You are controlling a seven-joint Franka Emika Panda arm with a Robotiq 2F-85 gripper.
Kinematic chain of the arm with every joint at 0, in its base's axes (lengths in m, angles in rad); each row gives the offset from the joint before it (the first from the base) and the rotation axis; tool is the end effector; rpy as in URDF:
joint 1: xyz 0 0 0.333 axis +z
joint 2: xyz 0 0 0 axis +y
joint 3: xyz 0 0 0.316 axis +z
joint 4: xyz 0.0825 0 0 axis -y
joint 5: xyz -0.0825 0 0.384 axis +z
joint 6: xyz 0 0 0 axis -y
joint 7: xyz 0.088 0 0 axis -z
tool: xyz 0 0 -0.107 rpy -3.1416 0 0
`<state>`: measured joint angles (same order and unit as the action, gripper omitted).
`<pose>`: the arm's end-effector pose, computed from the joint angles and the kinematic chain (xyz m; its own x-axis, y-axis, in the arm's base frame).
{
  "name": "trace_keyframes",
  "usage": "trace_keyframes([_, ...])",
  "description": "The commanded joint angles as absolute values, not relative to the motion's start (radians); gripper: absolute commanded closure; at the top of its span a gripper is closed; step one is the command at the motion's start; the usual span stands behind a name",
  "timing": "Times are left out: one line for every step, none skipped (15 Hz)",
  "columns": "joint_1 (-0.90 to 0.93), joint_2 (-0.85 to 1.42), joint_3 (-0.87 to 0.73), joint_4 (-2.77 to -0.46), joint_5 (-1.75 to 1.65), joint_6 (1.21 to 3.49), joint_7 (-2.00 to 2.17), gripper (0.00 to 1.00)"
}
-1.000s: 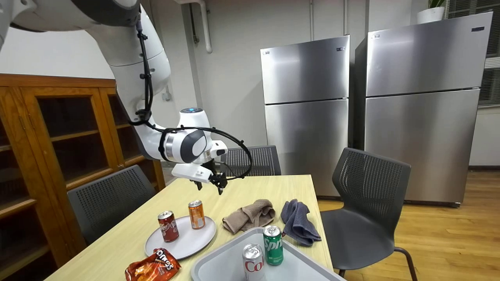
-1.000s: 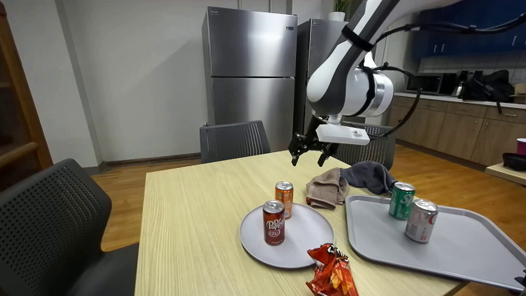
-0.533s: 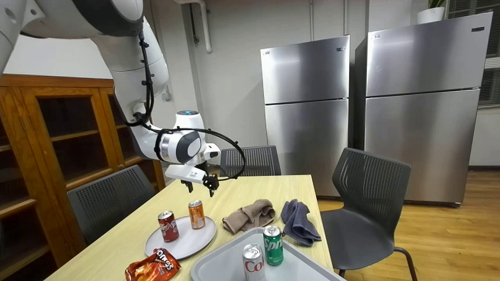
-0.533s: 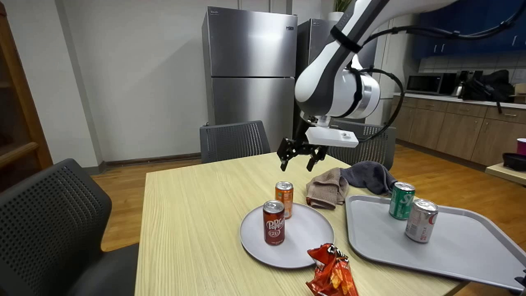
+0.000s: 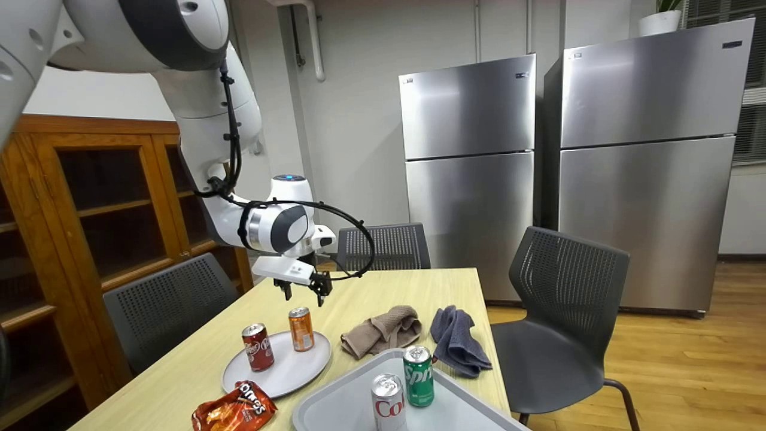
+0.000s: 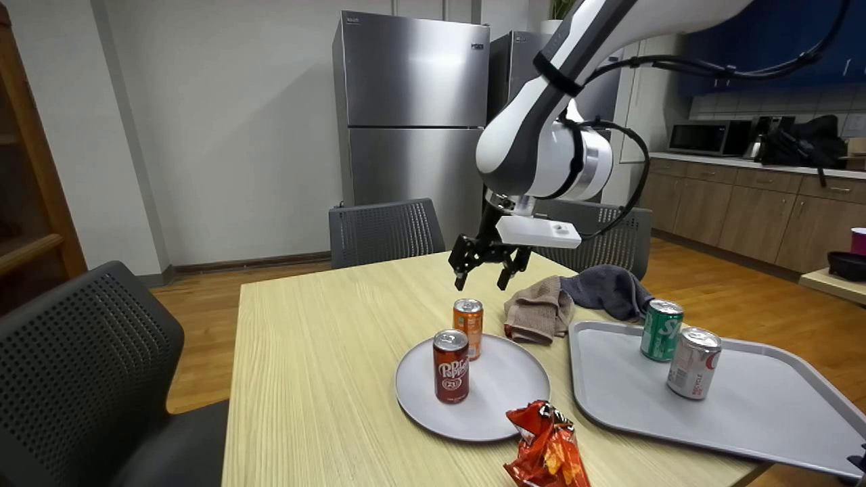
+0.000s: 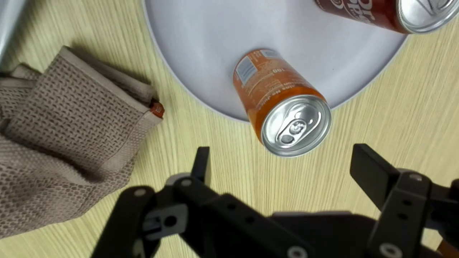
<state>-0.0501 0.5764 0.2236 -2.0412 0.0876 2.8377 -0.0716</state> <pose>0.6080 0.0983 0.1841 0.9692 0.0948 0.2271 0.1307 -0.9802 -0.1488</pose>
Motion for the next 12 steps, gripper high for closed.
trace_keyframes([-0.046,0.606,0.231,-1.991,0.100,2.785,-0.116,0.00])
trace_keyframes([-0.042,0.614,0.229,-1.984,0.097,2.777,-0.120,0.00])
trace_keyframes([-0.038,0.620,0.227,-1.977,0.095,2.767,-0.123,0.00])
trace_keyframes([-0.031,0.627,0.221,-1.970,0.091,2.761,-0.122,0.00])
trace_keyframes([-0.022,0.633,0.215,-1.963,0.085,2.757,-0.120,0.00])
trace_keyframes([-0.020,0.639,0.215,-1.958,0.083,2.752,-0.123,0.00])
trace_keyframes([-0.019,0.643,0.218,-1.952,0.083,2.746,-0.129,0.00])
trace_keyframes([-0.013,0.648,0.214,-1.945,0.080,2.743,-0.127,0.00])
trace_keyframes([-0.003,0.653,0.206,-1.938,0.073,2.739,-0.124,0.00])
trace_keyframes([0.006,0.657,0.199,-1.933,0.067,2.740,-0.121,0.00])
trace_keyframes([0.022,0.660,0.184,-1.930,0.052,2.744,-0.113,0.00])
trace_keyframes([0.030,0.663,0.177,-1.928,0.044,2.744,-0.114,0.00])
